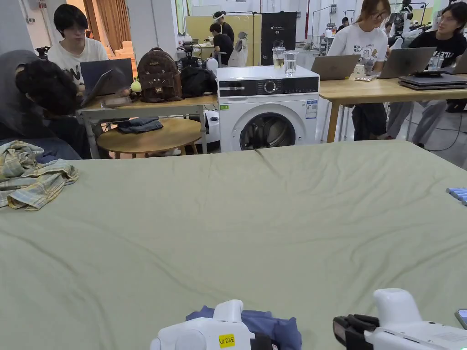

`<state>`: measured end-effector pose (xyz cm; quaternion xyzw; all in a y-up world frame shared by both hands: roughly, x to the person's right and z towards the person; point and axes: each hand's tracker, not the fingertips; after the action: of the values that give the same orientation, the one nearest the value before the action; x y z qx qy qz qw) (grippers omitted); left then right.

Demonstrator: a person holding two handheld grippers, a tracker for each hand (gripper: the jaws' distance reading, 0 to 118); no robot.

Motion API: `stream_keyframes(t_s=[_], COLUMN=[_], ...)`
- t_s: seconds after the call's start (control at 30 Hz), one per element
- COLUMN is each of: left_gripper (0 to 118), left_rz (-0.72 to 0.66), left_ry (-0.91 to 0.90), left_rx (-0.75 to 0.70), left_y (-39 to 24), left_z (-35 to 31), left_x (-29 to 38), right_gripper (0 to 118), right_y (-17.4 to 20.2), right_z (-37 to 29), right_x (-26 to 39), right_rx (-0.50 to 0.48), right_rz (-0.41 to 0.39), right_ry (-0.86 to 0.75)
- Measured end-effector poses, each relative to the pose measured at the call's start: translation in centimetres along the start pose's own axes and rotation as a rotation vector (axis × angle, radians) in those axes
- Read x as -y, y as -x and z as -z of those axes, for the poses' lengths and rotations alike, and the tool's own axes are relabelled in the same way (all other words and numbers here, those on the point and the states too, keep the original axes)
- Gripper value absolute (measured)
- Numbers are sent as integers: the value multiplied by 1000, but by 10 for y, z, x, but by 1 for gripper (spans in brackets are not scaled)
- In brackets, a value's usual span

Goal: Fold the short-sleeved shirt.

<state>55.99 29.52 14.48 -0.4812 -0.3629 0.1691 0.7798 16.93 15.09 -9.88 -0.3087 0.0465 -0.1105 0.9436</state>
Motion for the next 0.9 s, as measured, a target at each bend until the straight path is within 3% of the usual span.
stream_keyframes(t_s=[0.1, 0.13, 0.2, 0.23, 0.33, 0.4, 0.47, 0.5, 0.8, 0.9], left_gripper=[2, 13, 57, 66, 68, 68, 68, 68, 68, 68], left_rz=[-1, 23, 74, 104, 149, 114, 37, 5, -238, -399], left_ry=[-23, -59, -127, -159, -233, -265, -273, -264, -135, -132], left_rx=[4, 13, 26, 14, -84, -88, -89, -84, 63, 134], left_y=[-6, -6, -6, 3, 48, 58, 66, 69, 89, 99], left_z=[-11, -21, -47, -45, -2, -19, -38, -50, -136, -171], left_x=[-11, -1, 18, 29, 25, -10, -68, -86, -209, -317], right_gripper=[0, 0, 0, 0, 0, 0, 0, 0, 0, 0], right_y=[13, 16, 20, 22, 32, 39, 44, 43, 41, 43], right_z=[21, 29, 41, 45, 63, 83, 106, 115, 107, 104], right_x=[0, 0, 1, 2, 3, 4, 9, 11, 4, 9], right_rx=[-35, -54, -91, -114, -155, -132, -47, -58, -71, -63], right_rz=[-5, -1, 13, 9, -20, -37, -75, -96, -71, -66], right_ry=[44, 65, 84, 92, 144, 222, 342, 373, 364, 342])
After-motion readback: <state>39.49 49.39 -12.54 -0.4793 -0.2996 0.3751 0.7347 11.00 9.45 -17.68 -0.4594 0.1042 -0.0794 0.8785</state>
